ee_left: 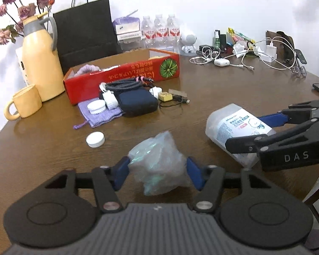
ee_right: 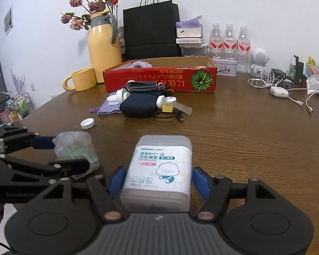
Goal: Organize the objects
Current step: 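Carry the bag and cotton-swab box into the red box and release both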
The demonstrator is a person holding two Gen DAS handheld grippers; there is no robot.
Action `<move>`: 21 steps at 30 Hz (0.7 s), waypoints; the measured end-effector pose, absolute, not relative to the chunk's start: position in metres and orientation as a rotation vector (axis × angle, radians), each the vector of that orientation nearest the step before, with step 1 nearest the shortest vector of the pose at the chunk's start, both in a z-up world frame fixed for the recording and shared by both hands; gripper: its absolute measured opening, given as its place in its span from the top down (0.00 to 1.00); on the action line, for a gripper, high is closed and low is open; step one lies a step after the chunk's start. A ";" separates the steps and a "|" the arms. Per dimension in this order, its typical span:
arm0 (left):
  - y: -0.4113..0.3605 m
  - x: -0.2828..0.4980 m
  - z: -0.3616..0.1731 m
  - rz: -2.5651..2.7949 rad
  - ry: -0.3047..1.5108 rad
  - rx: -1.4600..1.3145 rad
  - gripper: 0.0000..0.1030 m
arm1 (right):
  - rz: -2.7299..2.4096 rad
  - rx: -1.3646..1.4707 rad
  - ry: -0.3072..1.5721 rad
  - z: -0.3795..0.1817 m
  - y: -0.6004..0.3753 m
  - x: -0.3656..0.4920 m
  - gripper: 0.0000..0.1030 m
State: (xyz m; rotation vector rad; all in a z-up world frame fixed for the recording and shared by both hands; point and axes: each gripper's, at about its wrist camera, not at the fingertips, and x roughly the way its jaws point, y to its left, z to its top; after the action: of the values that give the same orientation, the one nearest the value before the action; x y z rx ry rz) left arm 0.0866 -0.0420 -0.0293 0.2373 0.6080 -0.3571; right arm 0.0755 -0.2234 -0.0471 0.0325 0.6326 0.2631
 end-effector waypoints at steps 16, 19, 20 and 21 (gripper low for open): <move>0.022 0.240 0.057 -0.413 0.497 0.009 0.64 | 0.414 0.082 0.510 0.018 -0.241 0.183 0.37; 0.019 0.332 0.076 -0.433 0.589 -0.040 0.64 | 0.391 0.032 0.454 0.047 -0.230 0.258 0.37; 0.015 0.361 0.078 -0.431 0.626 -0.055 0.64 | 0.383 0.037 0.458 0.053 -0.229 0.285 0.37; 0.007 0.395 0.077 -0.423 0.663 -0.046 0.64 | 0.373 0.046 0.470 0.057 -0.226 0.318 0.37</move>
State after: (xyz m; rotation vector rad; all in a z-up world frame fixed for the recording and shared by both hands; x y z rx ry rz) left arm 0.3952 0.0073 0.0767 -0.0463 0.6629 -0.4229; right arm 0.3177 -0.2256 0.0570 0.0462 0.4700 0.3726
